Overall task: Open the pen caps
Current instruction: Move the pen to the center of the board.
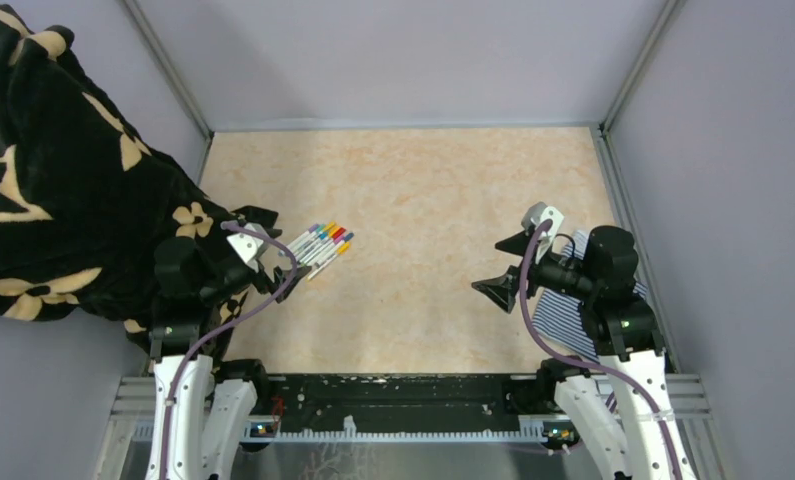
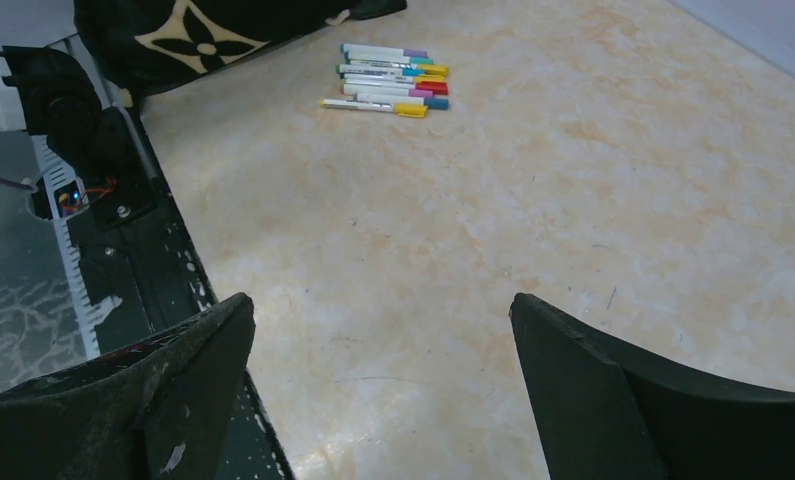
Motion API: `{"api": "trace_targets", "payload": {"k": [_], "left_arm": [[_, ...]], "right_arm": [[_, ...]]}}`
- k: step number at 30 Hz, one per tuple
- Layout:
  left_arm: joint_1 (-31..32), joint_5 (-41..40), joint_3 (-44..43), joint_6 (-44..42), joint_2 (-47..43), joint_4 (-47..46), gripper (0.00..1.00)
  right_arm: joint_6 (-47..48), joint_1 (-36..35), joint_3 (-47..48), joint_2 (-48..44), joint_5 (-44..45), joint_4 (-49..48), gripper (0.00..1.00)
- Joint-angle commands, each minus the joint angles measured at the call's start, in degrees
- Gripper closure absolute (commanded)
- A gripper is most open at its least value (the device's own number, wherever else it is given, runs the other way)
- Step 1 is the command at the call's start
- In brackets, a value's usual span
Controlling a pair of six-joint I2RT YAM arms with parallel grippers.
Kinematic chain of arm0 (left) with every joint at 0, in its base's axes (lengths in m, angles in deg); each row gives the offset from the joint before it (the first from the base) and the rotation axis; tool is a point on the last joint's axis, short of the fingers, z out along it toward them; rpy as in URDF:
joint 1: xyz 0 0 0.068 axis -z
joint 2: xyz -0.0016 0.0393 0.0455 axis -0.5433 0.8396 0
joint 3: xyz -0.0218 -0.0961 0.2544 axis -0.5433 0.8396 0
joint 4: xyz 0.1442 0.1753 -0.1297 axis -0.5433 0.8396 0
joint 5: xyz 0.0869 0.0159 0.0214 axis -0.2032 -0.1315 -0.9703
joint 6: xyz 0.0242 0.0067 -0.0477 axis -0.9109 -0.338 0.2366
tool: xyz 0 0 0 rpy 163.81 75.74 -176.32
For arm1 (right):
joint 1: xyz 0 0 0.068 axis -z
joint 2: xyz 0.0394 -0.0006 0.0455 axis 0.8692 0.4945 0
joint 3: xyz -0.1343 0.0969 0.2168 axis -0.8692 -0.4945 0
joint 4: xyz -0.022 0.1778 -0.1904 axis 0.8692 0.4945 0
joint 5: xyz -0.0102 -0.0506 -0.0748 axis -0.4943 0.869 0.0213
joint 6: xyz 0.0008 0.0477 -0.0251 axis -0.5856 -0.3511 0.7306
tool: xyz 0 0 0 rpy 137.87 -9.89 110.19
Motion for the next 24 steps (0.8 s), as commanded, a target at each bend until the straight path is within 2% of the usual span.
{"api": "trace_targets", "payload": {"k": [1, 7, 13, 24], "left_arm": [[-0.4, 1.8, -1.1, -1.0, -0.3, -0.2, 0.0], [-0.5, -3.0, -0.2, 1.4, -0.1, -3.3, 0.0], [-0.4, -7.4, 1.4, 0.5, 1.1, -6.4, 0.0], [-0.3, -9.9, -3.9, -3.3, 13.1, -3.6, 0.0]], "right_arm": [[0.7, -0.4, 3.1, -0.7, -1.3, -4.5, 0.01], [5.9, -0.4, 0.6, -0.7, -1.5, -5.9, 0.01], [4.2, -0.4, -0.6, 2.1, 5.7, -8.8, 0.01], [0.3, -0.9, 3.0, 13.7, 15.4, -8.8, 0.01]]}}
